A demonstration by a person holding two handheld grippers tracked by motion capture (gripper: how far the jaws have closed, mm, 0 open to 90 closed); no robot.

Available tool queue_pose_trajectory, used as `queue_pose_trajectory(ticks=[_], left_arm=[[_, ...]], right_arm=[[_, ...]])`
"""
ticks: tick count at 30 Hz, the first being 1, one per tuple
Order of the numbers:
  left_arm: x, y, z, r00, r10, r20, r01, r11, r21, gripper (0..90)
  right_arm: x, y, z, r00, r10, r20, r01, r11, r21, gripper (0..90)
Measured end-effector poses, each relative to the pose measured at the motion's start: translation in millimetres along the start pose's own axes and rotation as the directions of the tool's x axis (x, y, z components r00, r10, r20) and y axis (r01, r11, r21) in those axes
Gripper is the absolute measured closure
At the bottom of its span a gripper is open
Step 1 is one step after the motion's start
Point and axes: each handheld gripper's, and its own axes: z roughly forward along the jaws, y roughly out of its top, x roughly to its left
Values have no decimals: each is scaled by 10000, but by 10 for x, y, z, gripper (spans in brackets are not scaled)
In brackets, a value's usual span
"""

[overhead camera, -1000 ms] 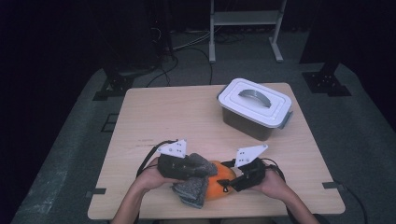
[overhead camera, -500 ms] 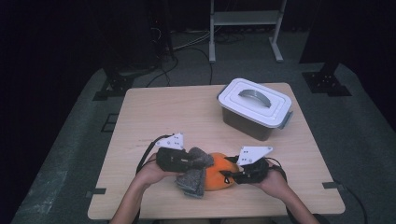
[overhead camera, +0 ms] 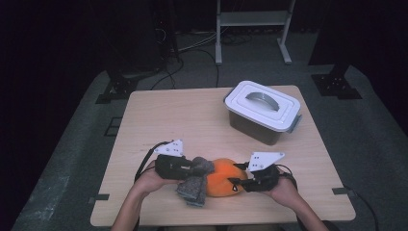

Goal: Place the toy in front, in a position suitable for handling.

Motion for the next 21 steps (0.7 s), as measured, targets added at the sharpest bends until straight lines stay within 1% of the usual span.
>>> queue_pose_trajectory(ticks=[1, 3, 5, 7, 8, 9, 10, 11, 12, 14, 16, 18, 20, 21], left_arm=[[-33, 42, 16, 9999, 150, 76, -149, 9999, -59, 761], [-91, 113, 54, 9988, 454, 157, -454, 9990, 9, 759], [-121, 134, 88, 9979, 637, 98, -640, 9975, 303, 758], [-109, 99, 107, 9982, 585, 143, -591, 9975, 389, 759], [-103, 81, 113, 9984, 520, 224, -528, 9980, 359, 760], [-97, 53, 125, 9981, 467, 411, -478, 9985, 270, 759], [-99, 41, 133, 9977, 467, 491, -481, 9985, 266, 760], [-103, 37, 143, 9973, 497, 535, -516, 9980, 353, 760], [-112, 40, 152, 9966, 546, 614, -571, 9976, 403, 760], [-139, 56, 164, 9951, 662, 735, -700, 9963, 505, 760], [-162, 61, 189, 9928, 696, 977, -748, 9959, 501, 760], [-174, 58, 215, 9907, 708, 1158, -770, 9958, 493, 759], [-165, 55, 207, 9917, 714, 1073, -773, 9956, 527, 760], [-160, 53, 196, 9928, 678, 987, -730, 9961, 501, 760]], right_arm=[[8, 3, 11, 9999, 104, 6, -104, 9999, -43, 517], [30, 10, 33, 9999, 157, -72, -158, 9999, -62, 514], [43, 16, 34, 9999, 29, -104, -29, 10000, 2, 510], [30, 6, 21, 9998, -25, -190, 27, 10000, 95, 497], [16, -5, 15, 9992, -7, -394, 14, 9999, 162, 474], [5, -9, 10, 9984, 36, -563, -24, 9998, 217, 454], [-16, -6, 4, 9966, 122, -816, -99, 9995, 295, 416], [-21, 3, -4, 9959, 148, -891, -118, 9994, 336, 391], [-31, 15, -16, 9960, 31, -898, -5, 9996, 296, 357], [-66, 38, -37, 9946, 176, -1021, -156, 9997, 195, 297], [-101, 38, -40, 9933, 361, -1099, -352, 9993, 100, 237], [-116, 26, 11, 9899, 508, -1322, -461, 9982, 382, 192], [-102, 0, 63, 9893, 484, -1379, -429, 9982, 423, 195], [-90, -13, 75, 9894, 509, -1360, -458, 9981, 404, 254]])
